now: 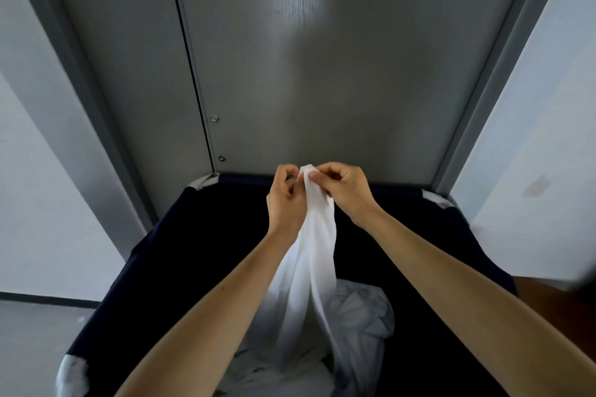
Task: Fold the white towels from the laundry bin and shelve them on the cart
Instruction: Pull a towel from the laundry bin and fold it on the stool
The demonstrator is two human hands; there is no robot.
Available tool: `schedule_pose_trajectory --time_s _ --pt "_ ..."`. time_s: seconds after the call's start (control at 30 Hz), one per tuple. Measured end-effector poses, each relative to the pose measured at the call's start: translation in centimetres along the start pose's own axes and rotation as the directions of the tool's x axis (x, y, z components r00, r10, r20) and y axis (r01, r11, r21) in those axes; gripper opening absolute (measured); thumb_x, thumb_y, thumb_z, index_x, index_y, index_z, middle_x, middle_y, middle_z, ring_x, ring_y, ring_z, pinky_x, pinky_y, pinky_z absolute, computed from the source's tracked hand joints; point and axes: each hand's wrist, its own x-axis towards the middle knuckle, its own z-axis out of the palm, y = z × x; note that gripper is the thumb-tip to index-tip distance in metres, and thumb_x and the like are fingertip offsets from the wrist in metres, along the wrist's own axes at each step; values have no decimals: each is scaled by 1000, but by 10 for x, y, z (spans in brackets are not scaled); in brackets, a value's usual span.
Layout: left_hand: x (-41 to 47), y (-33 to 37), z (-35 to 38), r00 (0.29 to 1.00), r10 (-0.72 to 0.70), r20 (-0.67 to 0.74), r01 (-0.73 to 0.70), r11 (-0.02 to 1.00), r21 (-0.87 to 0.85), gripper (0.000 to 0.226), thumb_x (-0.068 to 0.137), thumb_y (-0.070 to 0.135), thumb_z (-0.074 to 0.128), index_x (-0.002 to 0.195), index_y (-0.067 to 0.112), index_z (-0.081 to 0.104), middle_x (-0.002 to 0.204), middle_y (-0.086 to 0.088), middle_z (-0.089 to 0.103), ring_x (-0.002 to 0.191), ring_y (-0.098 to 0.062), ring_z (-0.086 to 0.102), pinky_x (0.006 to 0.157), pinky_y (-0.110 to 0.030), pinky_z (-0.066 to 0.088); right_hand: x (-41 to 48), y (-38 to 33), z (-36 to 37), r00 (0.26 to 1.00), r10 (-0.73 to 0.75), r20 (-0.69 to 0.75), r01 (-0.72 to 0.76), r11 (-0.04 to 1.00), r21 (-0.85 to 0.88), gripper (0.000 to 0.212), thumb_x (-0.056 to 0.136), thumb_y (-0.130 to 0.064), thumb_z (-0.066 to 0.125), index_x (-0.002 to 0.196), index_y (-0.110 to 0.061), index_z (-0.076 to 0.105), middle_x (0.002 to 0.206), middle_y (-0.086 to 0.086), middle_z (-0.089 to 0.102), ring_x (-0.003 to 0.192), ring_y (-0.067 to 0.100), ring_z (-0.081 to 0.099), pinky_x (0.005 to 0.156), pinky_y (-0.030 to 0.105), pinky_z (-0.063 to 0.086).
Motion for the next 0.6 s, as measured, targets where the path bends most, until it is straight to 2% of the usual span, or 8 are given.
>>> schedule_pose_trajectory --time_s 0.1,0.23,0.33,0.4,0.47,0.53,0.6 --pt "-2 1 6 999 -41 -22 38 992 -119 24 95 13 48 74 25 44 49 14 44 51 -7 36 51 -26 32 2 -1 3 998 2 -65 -1 1000 9 8 86 -21 66 78 -19 68 79 -10 65 74 0 58 67 9 45" --pt "-4 -1 6 999 -50 8 50 981 -187 22 96 13 48 76 22 47 57 7 46 55 -9 38 53 -28 32 2 0 2 996 -5 -88 1 999 -51 11 86 -25 67 81 -15 68 80 -8 65 72 -1 57 60 3 41" --pt "-5 2 4 997 -45 66 58 975 -212 19 94 24 54 77 22 49 57 8 48 56 -10 40 55 -29 34 2 -3 -3 996 -4 -88 -4 996 -91 21 84 -28 67 73 -11 63 68 -9 59 61 0 50 53 6 38" --pt "-6 7 4 991 -45 123 66 984 -166 21 89 31 62 77 21 48 51 13 46 53 -8 38 54 -28 34 7 -7 -7 995 17 -101 -28 993 -111 35 84 -29 67 60 -11 50 56 -7 46 52 4 39 47 12 32" --pt "-8 11 6 982 -33 187 53 994 -99 22 84 26 69 79 22 48 55 5 53 57 -13 46 57 -34 41 14 -11 -12 994 39 -102 -54 987 -149 44 85 -27 66 53 -14 39 51 -5 36 49 6 32 46 17 29" --pt "-10 13 10 977 -41 210 54 997 -56 24 81 22 72 79 23 48 66 -7 59 64 -19 51 63 -36 44 18 -15 -14 997 69 -29 -73 979 -191 39 85 -29 66 55 -13 48 51 -4 39 49 6 35 45 14 30" --pt "-11 12 12 979 -80 189 100 990 -101 23 81 24 73 78 22 50 70 -9 59 67 -23 52 66 -40 45 20 -17 -11 996 76 41 -65 973 -223 34 87 -33 64 61 -12 56 54 -4 43 51 5 39 44 10 31"
